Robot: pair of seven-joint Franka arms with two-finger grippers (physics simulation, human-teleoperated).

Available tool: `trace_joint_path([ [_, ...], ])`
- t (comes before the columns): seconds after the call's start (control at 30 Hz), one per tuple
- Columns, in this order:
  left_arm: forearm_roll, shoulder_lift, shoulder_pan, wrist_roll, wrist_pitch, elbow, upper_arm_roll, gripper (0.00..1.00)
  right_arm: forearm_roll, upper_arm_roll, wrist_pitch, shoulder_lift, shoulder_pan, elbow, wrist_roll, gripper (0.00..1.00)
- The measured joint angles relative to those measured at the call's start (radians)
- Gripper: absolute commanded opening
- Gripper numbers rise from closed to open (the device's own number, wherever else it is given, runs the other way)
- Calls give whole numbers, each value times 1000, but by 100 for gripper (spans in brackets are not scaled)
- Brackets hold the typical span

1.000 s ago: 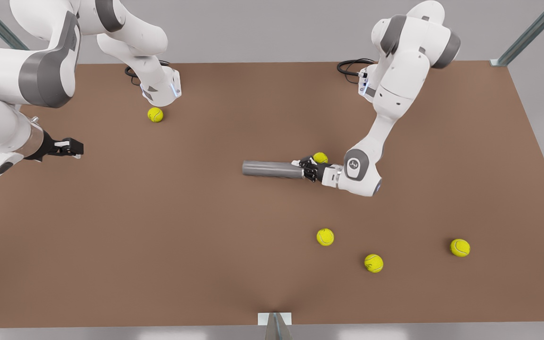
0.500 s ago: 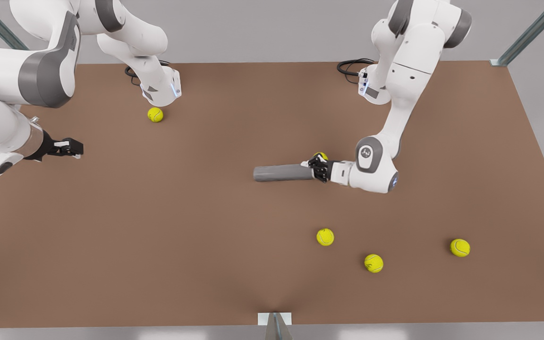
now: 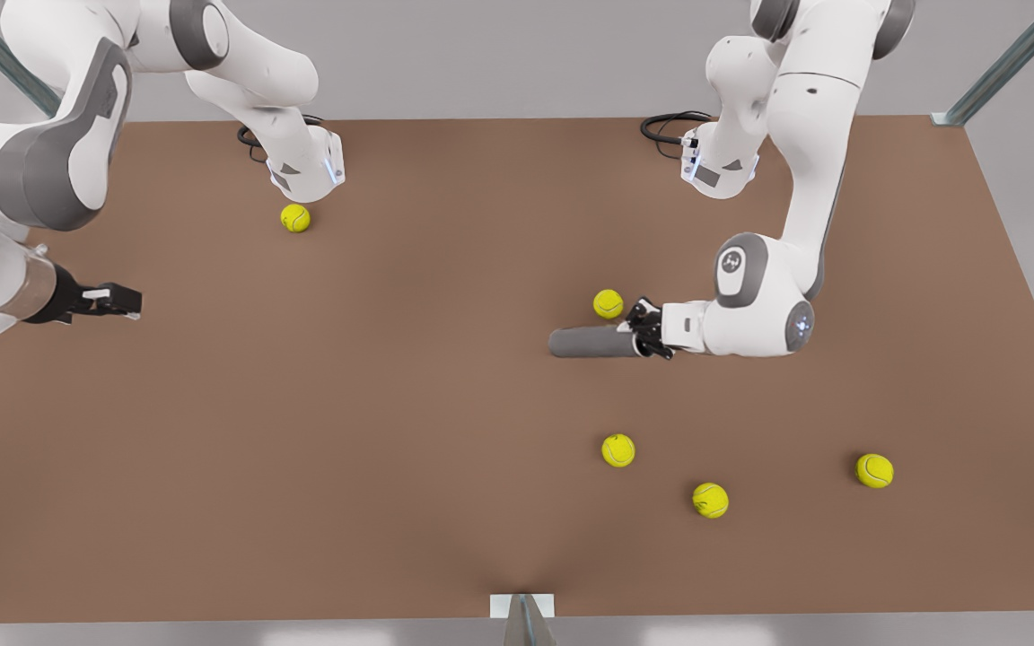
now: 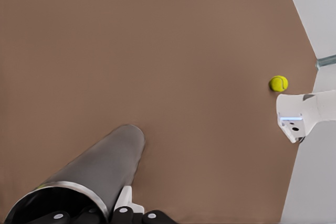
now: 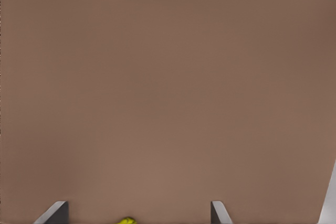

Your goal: Put the tennis tube upright

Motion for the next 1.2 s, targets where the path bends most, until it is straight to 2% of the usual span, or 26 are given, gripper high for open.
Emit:
trace_joint_path([
  [0.33, 269, -6, 1, -140, 0, 104, 33, 21, 43, -1, -5, 1, -12, 2, -2, 100],
  [0.6, 443, -9, 5, -247, 24, 124, 113, 21, 105, 2, 3, 2, -34, -36, -3, 100],
  [0.8, 513, -12, 9, -315, 33, 124, 168, 21, 111, 3, 5, 2, -29, -43, -3, 100],
  [1.03, 557, -1, 16, -401, 39, 123, 173, 21, 105, 3, 4, 2, -34, -41, -3, 100],
  [1.07, 563, 0, 16, -413, 39, 122, 173, 26, 105, 3, 4, 2, -34, -42, -3, 100],
  [1.1, 566, 0, 16, -423, 39, 122, 173, 56, 105, 3, 4, 2, -35, -42, -3, 100],
  [1.13, 566, 0, 16, -432, 38, 122, 173, 74, 105, 3, 4, 2, -37, -42, -3, 100],
  [1.17, 560, 2, 16, -437, 37, 121, 173, 85, 104, 3, 4, 2, -38, -42, -3, 100],
  [1.2, 551, 4, 16, -441, 35, 121, 174, 88, 104, 3, 4, 2, -39, -42, -3, 100],
])
